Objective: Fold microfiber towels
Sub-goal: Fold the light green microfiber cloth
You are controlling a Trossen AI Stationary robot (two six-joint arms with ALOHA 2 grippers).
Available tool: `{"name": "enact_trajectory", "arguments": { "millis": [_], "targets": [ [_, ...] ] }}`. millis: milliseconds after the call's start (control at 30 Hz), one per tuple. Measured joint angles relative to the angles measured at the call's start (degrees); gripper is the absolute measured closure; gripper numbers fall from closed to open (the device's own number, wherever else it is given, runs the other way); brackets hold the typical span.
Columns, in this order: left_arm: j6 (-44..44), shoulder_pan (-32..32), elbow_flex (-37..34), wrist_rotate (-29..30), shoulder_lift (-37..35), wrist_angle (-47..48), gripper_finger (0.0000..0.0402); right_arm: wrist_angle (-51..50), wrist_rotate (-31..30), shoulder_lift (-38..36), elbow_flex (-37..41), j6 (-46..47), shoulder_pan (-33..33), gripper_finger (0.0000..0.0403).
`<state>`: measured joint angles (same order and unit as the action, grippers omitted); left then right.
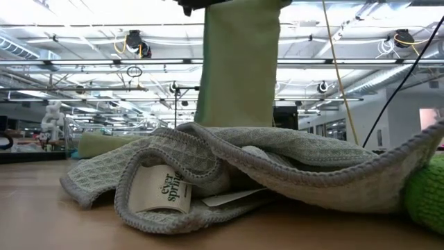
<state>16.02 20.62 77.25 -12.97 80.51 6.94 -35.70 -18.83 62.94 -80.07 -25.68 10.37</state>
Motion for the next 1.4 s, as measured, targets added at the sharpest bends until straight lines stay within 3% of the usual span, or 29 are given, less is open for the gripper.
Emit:
{"name": "enact_trajectory", "arguments": {
  "millis": [200, 367, 633, 800, 1033, 1167, 1267, 1400],
  "targets": [
    [-1.46, -5.95, -0.09, 2.45, 2.82, 8.92, 0.0394, -11.23, 7.55, 0.96, 3.34, 12.08, -5.44, 0.0401],
    [-7.39, -14.56, -0.07, 4.92, 6.73, 13.15, 0.0392, -9.49, 8.69, 1.76, 10.65, 20.28, -11.37, 0.0401],
    [-19.23, -29.63, -3.24, 19.35, 13.61, 15.31, 0.0394, 6.4, 18.64, 1.73, 25.15, 27.4, -19.19, 0.0401],
    [-29.42, -36.34, -5.17, 33.1, 16.78, 14.86, 0.0391, 18.17, 20.64, 2.94, 32.53, 30.15, -20.29, 0.0401],
    [-43.41, -42.86, -7.33, 44.54, 19.37, 15.3, 0.0388, 25.02, 22.67, 11.53, 34.36, 28.19, -19.81, 0.0401],
    [-47.24, -43.86, -8.61, 42.82, 19.83, 15.72, 0.0395, 24.92, 29.41, 15.17, 32.48, 25.07, -17.87, 0.04],
    [-50.99, -44.06, -9.55, 40.05, 19.6, 15.12, 0.0396, 22.77, 30.87, 15.97, 30.59, 22.0, -16.33, 0.04],
    [-46.72, -45.78, -9.64, 44.36, 19.22, 2.72, 0.0386, 20.11, 28.93, 15.08, 29.04, 16.18, -13.07, 0.04]
  ]
}}
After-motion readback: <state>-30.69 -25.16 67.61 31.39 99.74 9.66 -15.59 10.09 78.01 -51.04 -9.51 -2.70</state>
